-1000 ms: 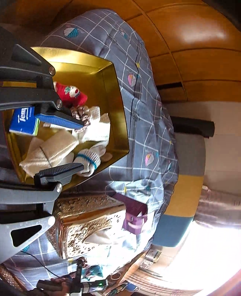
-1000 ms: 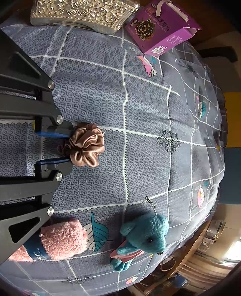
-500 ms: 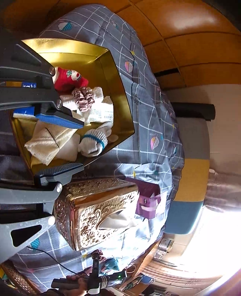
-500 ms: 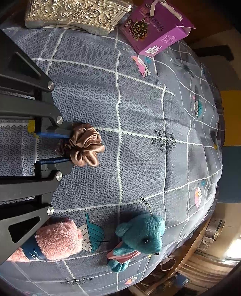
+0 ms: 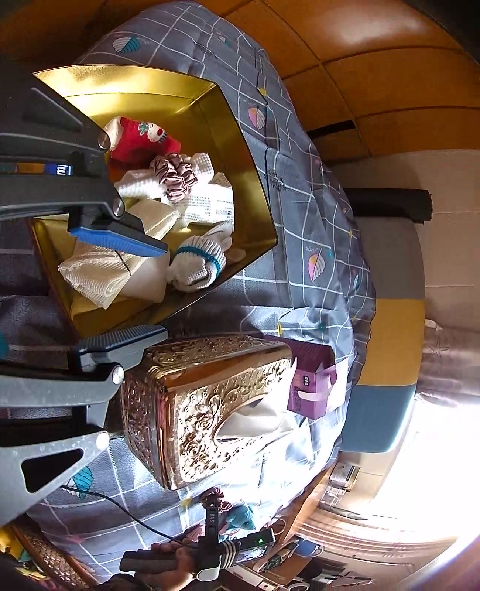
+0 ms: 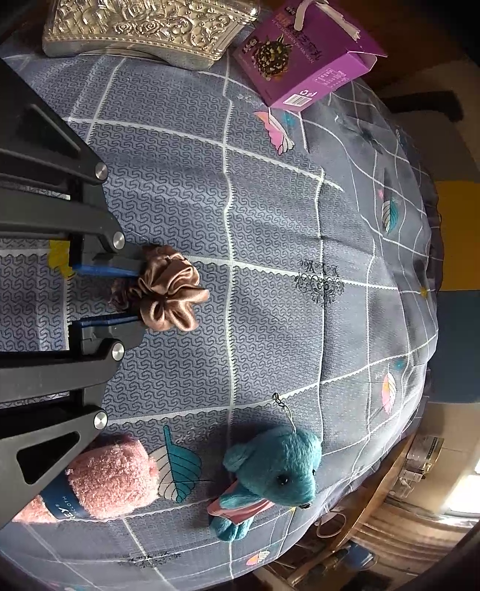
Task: Organize soft objects
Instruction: 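Hold the brown scrunchie in the right tool above the bed, then carry the brown scrunchie into the gold tray and open the right tool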
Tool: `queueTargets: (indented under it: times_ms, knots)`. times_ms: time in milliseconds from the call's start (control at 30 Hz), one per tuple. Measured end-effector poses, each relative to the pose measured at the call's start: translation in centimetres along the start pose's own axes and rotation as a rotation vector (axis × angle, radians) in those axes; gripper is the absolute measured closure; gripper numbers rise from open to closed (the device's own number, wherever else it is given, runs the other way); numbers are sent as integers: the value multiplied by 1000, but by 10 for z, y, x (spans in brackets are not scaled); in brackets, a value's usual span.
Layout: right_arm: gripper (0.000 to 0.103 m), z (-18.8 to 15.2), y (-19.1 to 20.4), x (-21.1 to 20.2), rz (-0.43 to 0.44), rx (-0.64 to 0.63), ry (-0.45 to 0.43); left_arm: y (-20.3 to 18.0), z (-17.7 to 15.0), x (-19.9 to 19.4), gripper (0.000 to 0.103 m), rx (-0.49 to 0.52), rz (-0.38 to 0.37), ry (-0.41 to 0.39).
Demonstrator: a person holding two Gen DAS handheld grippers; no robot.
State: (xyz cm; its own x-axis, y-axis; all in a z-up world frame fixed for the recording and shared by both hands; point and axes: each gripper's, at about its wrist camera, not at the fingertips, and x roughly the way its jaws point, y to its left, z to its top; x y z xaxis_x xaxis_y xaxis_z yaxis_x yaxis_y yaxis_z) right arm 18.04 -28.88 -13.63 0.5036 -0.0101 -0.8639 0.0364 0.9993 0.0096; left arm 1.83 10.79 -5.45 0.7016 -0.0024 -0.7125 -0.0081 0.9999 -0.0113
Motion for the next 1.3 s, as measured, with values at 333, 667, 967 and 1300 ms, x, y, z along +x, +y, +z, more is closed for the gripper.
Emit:
queueTargets:
  times_ms: [333, 667, 967, 1300]
  knots:
    - [88, -4, -3, 3, -3, 34, 8, 7, 0, -2, 65, -9, -28, -4]
    - [89, 6, -6, -22, 86, 122, -19, 25, -3, -3, 65, -56, -46, -11]
    - [89, 48, 14, -53, 72, 101, -35, 43, -5, -8, 65, -97, -44, -26]
    - [89, 86, 130, -129, 214, -123, -196, 90, -19, -10, 65, -194, 34, -17]
